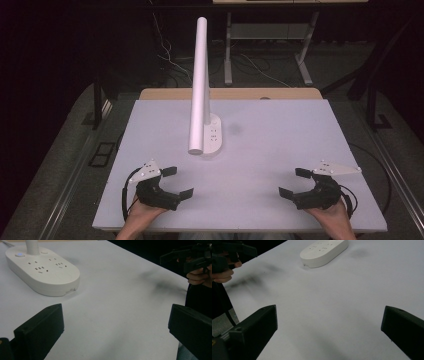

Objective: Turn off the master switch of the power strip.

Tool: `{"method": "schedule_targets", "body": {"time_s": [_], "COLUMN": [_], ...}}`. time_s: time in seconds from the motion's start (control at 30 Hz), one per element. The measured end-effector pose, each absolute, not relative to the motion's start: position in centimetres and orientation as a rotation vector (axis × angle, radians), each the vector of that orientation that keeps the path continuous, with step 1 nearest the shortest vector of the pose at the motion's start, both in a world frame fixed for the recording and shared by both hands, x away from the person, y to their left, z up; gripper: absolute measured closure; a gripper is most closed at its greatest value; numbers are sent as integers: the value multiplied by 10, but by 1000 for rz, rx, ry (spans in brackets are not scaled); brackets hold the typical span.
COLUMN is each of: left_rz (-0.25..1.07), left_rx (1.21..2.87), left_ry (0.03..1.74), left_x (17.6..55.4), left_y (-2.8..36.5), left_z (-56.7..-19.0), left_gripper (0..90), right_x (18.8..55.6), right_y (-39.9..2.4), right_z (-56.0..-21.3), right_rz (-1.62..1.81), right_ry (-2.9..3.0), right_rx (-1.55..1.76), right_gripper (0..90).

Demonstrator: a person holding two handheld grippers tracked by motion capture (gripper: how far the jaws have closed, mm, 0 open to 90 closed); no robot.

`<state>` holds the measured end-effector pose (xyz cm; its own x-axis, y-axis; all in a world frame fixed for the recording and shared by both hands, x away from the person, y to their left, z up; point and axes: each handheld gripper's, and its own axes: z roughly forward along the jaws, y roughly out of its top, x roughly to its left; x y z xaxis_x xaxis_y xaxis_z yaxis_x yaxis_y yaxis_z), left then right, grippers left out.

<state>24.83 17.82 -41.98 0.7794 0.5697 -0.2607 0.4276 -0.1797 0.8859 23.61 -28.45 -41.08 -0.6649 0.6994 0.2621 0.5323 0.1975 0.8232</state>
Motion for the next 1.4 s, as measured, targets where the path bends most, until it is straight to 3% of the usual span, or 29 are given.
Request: {"method": "schedule_targets", "body": {"time_s": [1.4], "left_rz": [92], "left_rx": [1896], "left_ry": [754], "left_x": [255], "left_y": [172], "left_z": [-419], "left_gripper": [0], "right_x": [233], "right_y": [-294], "right_z": [-413], "right_rz": [1449], "right_ry": [2289], "right_rx": [1252], "right_gripper": [0]}}
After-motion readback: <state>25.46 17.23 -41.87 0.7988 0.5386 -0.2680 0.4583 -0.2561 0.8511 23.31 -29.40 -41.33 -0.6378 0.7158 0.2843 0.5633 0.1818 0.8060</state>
